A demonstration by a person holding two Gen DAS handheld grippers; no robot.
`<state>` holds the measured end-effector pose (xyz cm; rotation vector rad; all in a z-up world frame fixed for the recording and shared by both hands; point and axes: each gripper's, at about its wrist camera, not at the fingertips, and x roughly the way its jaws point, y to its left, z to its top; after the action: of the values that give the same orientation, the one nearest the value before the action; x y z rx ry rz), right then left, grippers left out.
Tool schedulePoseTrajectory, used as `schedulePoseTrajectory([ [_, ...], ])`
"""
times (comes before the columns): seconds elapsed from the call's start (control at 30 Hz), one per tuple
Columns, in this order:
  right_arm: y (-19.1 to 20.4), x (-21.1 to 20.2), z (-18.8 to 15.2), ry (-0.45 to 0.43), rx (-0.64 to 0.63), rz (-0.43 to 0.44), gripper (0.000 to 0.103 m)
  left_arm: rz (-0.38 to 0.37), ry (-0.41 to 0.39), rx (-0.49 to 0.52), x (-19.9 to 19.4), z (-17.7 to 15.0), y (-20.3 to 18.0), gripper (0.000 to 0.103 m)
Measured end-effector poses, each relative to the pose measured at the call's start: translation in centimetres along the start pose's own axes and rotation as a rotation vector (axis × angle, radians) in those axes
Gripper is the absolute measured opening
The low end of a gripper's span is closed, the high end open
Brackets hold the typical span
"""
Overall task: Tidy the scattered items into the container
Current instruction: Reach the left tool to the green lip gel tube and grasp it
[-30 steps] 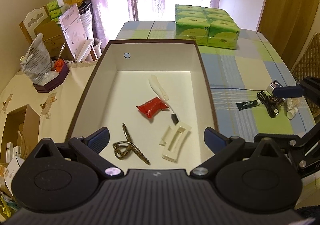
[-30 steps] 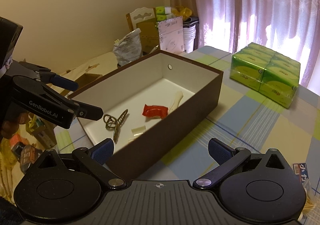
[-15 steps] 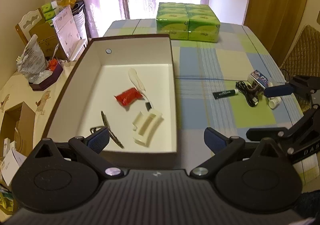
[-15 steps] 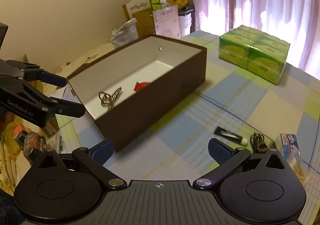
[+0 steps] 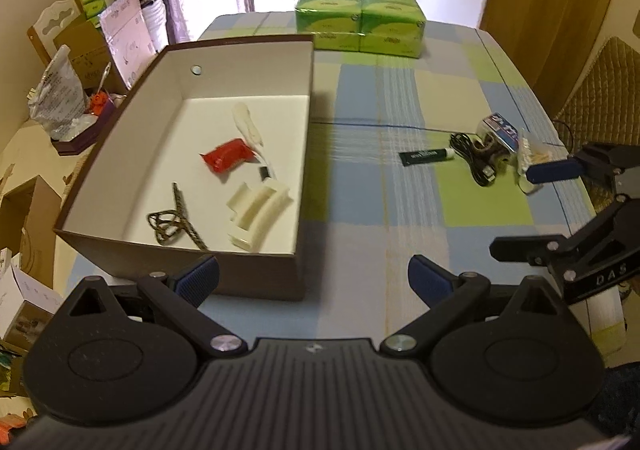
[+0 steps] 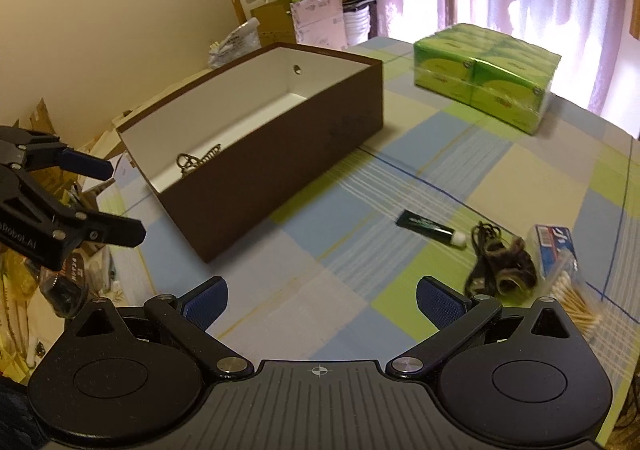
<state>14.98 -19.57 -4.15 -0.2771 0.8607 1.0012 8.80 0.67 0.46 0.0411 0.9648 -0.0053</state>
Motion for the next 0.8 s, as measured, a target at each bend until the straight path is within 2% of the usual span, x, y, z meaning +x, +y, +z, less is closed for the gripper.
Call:
schedulePoseTrajectory([
  [0.23, -2.2, -1.0, -1.0, 0.010, 0.042, -0.047, 0.103, -0.030, 0.025, 0.026, 1.1, 0.1, -2.7, 0.099],
  [0.8, -9.2, -3.4, -3.5, 0.002, 0.191, -0.250, 0.103, -0.132, 0.030, 0.160, 6.4, 3.3, -8.8, 0.098],
])
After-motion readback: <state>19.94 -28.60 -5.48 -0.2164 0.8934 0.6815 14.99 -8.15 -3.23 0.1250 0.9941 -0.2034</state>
